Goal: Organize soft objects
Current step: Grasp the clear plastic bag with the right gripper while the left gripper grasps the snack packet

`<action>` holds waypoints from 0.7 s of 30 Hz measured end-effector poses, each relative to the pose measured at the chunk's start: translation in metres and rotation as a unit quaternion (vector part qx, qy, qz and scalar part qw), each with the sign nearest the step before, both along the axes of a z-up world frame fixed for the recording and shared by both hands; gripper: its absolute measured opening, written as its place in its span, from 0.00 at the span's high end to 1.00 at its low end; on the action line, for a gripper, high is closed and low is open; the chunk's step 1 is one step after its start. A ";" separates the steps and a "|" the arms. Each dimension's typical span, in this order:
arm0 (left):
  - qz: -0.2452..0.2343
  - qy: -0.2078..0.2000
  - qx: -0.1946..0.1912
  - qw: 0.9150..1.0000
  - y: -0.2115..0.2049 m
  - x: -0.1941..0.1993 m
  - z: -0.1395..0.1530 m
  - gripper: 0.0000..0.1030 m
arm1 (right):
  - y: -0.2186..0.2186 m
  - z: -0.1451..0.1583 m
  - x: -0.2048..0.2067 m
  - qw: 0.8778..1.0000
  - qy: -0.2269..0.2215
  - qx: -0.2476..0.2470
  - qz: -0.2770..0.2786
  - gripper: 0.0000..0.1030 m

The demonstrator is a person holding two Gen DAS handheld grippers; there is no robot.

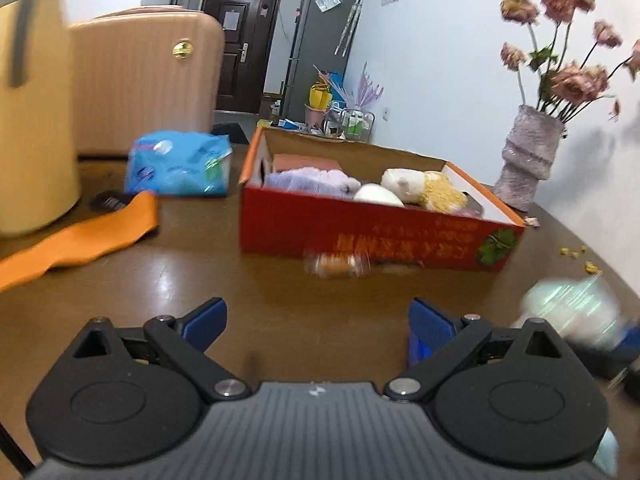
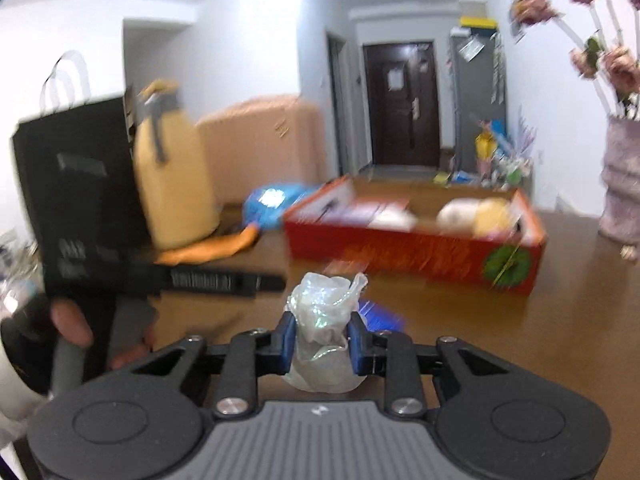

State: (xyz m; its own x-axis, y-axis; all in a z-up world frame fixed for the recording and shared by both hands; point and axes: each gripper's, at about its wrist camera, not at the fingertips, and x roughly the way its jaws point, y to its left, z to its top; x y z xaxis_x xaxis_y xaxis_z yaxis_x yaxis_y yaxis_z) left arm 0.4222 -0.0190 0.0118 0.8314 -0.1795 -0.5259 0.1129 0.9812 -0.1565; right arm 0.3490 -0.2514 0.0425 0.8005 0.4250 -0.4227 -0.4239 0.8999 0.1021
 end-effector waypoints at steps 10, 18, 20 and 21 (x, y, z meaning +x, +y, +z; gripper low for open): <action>-0.012 0.004 0.060 0.998 -0.048 0.079 -0.027 0.18 | -0.046 -0.017 0.097 0.997 0.030 0.044 -0.056 0.74; 0.000 0.024 0.056 0.998 -0.051 0.093 -0.034 0.42 | -0.038 -0.034 0.092 0.998 0.032 0.045 -0.043 0.74; 0.002 0.035 0.049 0.998 -0.049 0.094 -0.036 0.48 | -0.037 -0.036 0.091 0.998 0.034 0.045 -0.041 0.74; 0.000 0.035 0.048 0.998 -0.049 0.094 -0.036 0.55 | -0.036 -0.037 0.091 0.998 0.035 0.045 -0.040 0.74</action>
State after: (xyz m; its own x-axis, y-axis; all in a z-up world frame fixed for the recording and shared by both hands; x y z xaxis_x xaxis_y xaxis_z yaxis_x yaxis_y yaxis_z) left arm 0.5161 -0.0675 -0.0239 0.7921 -0.1249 -0.5975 0.1043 0.9921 -0.0692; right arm 0.4395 -0.2874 0.0057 0.8035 0.3990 -0.4417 -0.3399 0.9168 0.2098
